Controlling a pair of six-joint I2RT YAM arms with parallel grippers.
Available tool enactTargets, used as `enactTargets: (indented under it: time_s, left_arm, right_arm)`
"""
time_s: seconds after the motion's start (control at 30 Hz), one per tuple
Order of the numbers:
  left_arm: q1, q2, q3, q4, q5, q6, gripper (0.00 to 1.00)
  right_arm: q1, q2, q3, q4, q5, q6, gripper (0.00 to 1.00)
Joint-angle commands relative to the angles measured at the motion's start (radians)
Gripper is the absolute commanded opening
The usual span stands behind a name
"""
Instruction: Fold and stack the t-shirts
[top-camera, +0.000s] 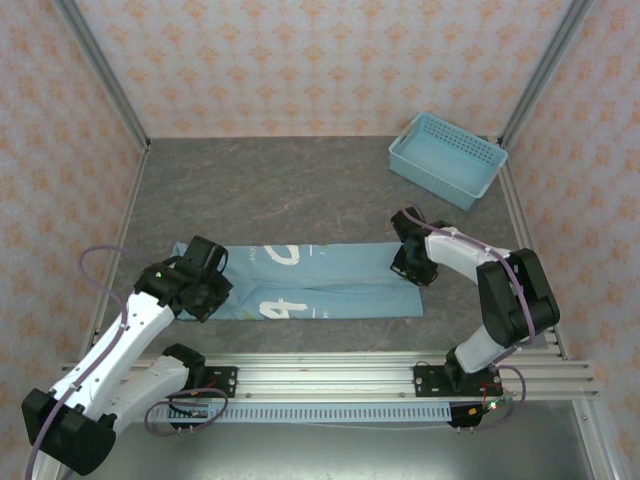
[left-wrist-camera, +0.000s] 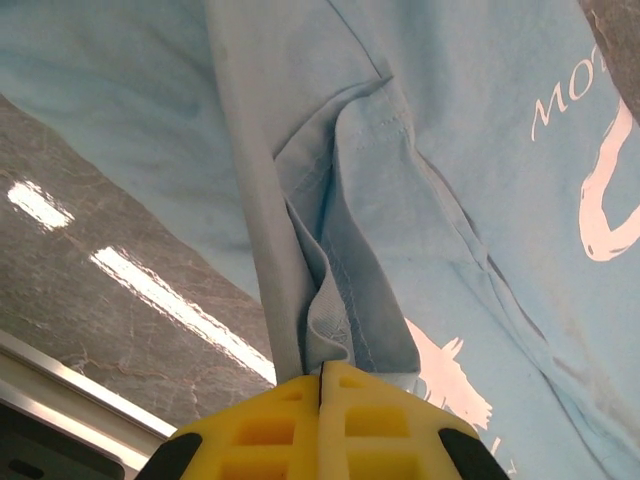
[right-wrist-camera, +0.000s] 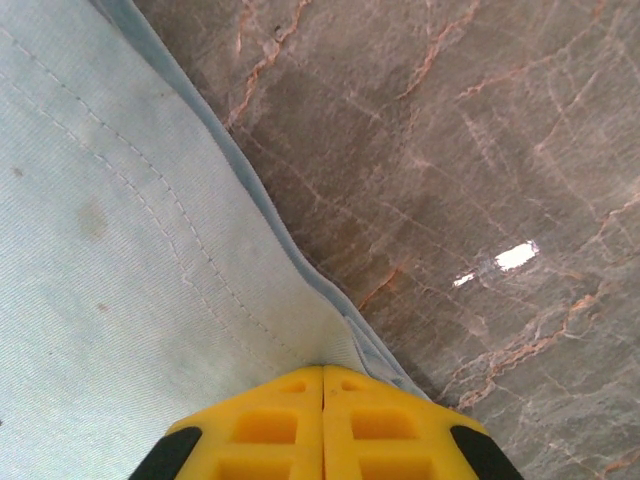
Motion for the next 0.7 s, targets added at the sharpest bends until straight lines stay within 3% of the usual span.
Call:
enactTargets:
  time_s: [0.0,0.3,0.47,0.67]
  left_arm:
    - [-0.008,0.026,0.042,-0.027,-0.087,0.015,0.00]
    - [-0.015,0.061,0.027,0.042,-0.040,0.012,0.00]
    - [-0.007,0.112,0.084,-0.058,-0.154,0.082,0.00]
    - [0.146,0.225,0.104,-0.127,-0.229,0.174,0.00]
  right_arm:
    - [0.003,-0.006,0.009,-0.028,0.019,-0.007,0.07]
    - [0.002,-0.022,0.007,-0.040,0.023,-0.013,0.08]
    - [0.003,-0.028,0.009,-0.042,0.020,-0.016,0.08]
    - [0.003,-0.030,0.009,-0.042,0.015,-0.022,0.08]
